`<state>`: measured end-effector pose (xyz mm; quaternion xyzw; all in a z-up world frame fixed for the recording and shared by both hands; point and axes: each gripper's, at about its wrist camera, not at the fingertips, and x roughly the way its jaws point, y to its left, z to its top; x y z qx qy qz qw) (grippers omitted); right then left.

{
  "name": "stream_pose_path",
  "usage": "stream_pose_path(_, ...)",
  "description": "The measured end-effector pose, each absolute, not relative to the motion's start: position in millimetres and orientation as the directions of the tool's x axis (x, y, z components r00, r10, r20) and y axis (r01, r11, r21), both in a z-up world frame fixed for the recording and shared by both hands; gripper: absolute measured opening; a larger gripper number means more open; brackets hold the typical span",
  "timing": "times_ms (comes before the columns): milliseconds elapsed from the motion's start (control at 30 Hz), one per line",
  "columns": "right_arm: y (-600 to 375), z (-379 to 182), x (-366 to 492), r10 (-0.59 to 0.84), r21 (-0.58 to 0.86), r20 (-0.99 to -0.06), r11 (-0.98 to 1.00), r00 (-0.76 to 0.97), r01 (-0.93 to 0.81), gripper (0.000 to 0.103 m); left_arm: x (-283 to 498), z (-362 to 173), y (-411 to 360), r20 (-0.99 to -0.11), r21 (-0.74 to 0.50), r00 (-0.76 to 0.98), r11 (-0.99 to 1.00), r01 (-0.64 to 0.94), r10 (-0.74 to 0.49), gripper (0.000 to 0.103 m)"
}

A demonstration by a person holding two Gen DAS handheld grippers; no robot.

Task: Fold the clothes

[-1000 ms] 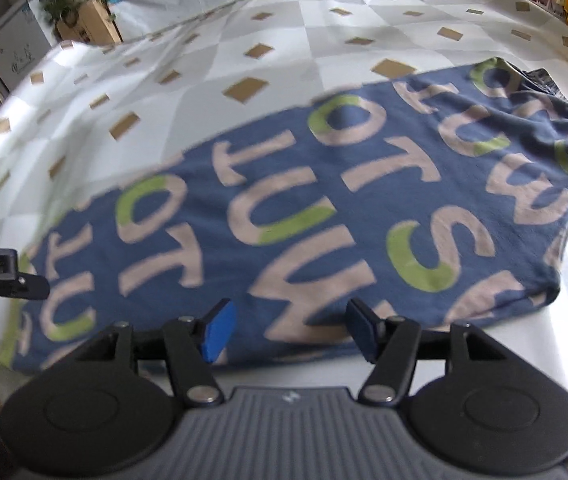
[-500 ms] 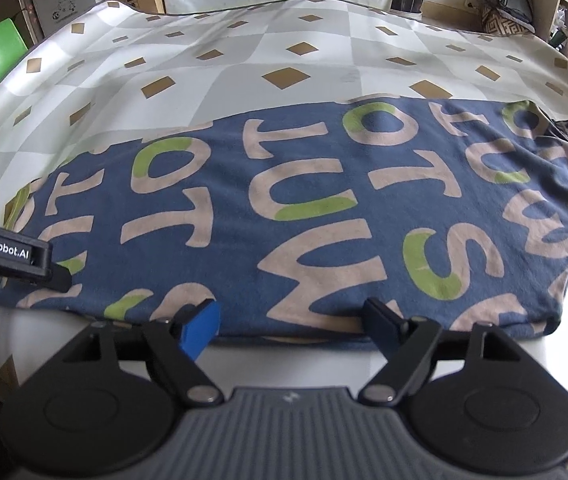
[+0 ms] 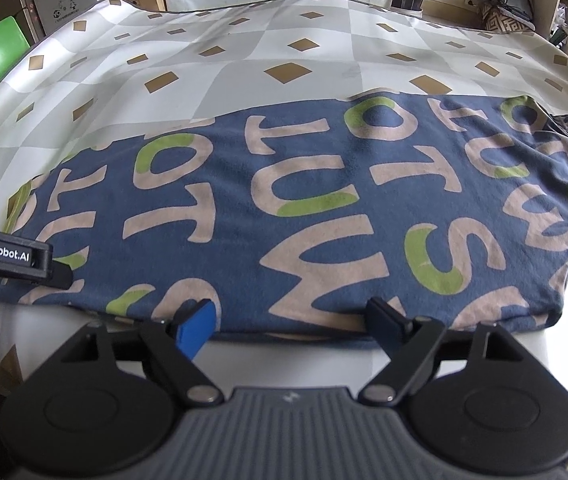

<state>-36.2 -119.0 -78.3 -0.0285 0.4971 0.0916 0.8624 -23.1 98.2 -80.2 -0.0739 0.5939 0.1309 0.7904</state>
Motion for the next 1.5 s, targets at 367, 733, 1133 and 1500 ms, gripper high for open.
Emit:
stream_pose_path(367,-103.9,-83.5,-42.6,0.125,-0.003,-0.872,0.966,0.473,-0.26,0.093,-22.4,-80.4,104.1,-0.953,0.067,0.259,0.94,-0.334,0.16,0.103)
stream_pose_path(733,-107.7,-79.2,-39.4,0.253,0.166,-0.846,0.961,0.47,-0.219,0.094,-14.3,-79.6,114.8,-0.93,0.129,0.273,0.914,-0.386,0.246,0.103)
stream_pose_path(1133,-112.0,-70.9,-36.2,0.403,0.344,-0.803,0.915,0.439,-0.21,0.091,10.7,-84.1,141.8,-0.911,0.178,0.265,0.879,-0.441,0.317,0.103)
stream_pose_path(1500,-168.2,-53.0,-30.4,0.108,0.16,-0.778,0.987,0.619,0.03,0.088,14.5,-80.5,142.9,-0.897,0.2,0.253,0.841,-0.502,0.364,0.103)
